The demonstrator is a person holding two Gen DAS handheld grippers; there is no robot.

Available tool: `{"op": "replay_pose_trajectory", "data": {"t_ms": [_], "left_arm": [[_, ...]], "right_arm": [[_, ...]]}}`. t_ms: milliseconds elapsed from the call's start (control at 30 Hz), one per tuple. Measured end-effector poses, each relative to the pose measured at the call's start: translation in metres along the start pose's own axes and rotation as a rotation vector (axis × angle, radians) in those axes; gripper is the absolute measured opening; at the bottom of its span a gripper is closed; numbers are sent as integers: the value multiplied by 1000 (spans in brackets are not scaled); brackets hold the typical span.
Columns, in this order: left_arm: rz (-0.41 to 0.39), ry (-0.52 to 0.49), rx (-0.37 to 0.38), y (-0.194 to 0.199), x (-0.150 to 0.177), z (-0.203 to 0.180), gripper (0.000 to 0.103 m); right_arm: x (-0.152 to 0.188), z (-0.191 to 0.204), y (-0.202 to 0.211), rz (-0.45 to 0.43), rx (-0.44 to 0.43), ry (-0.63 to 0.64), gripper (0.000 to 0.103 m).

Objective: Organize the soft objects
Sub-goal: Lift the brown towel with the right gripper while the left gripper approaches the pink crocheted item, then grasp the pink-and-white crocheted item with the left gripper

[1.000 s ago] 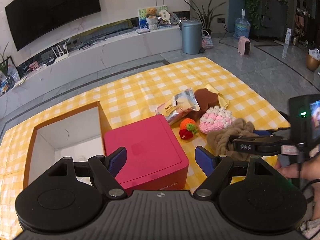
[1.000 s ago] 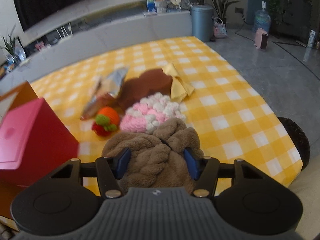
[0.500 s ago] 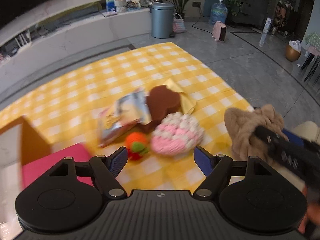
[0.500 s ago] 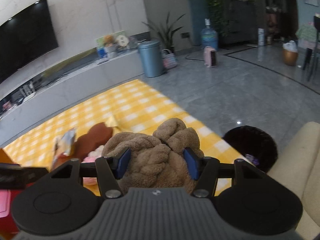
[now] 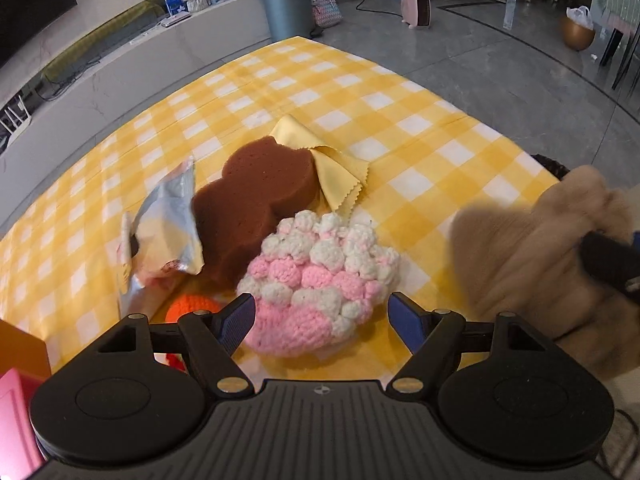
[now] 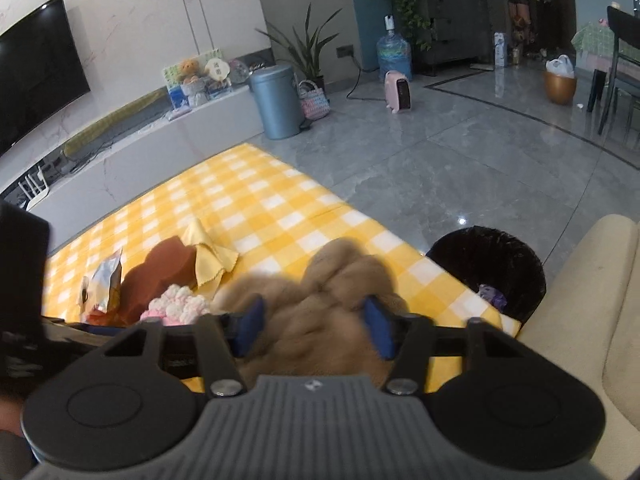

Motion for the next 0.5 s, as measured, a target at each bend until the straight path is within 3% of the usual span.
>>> {"op": "replay_pose_trajectory", "data": {"t_ms": [133, 233, 267, 300, 367, 433, 500], "left_arm": [[-13, -12, -37, -8, -2, -5, 89], [-21, -43, -77, -13, -5, -9, 87], [-18, -51, -81, -15, -5, -10, 82], [-15, -53, -79, -16, -4, -11, 76], [-20, -53, -74, -17, -3, -11, 73], [-40, -72, -84, -17, -3, -10, 65], [-43, -86, -88, -18, 0, -10, 59]], "right_arm": [[1, 1, 0, 1, -18, 2, 42], [7, 2, -9, 54, 2, 17, 43], [8, 1, -13, 75, 16, 14, 54], [9, -2, -17, 90, 34, -2, 72], [6, -12, -23, 92, 78, -65, 94], [7, -21, -30, 114, 103, -132, 96], [15, -22, -42, 193, 97, -142, 96]]}}
Point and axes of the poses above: each gripper's, at about its wrist camera, not at the fingertips, and y roughly against the way its jaws point, z to its left, x to its underside, the point moved 8 cm from there along -y, roughly the way its jaws point, and after that the axes turned 4 degrees about -y, right-handed, at the moved point
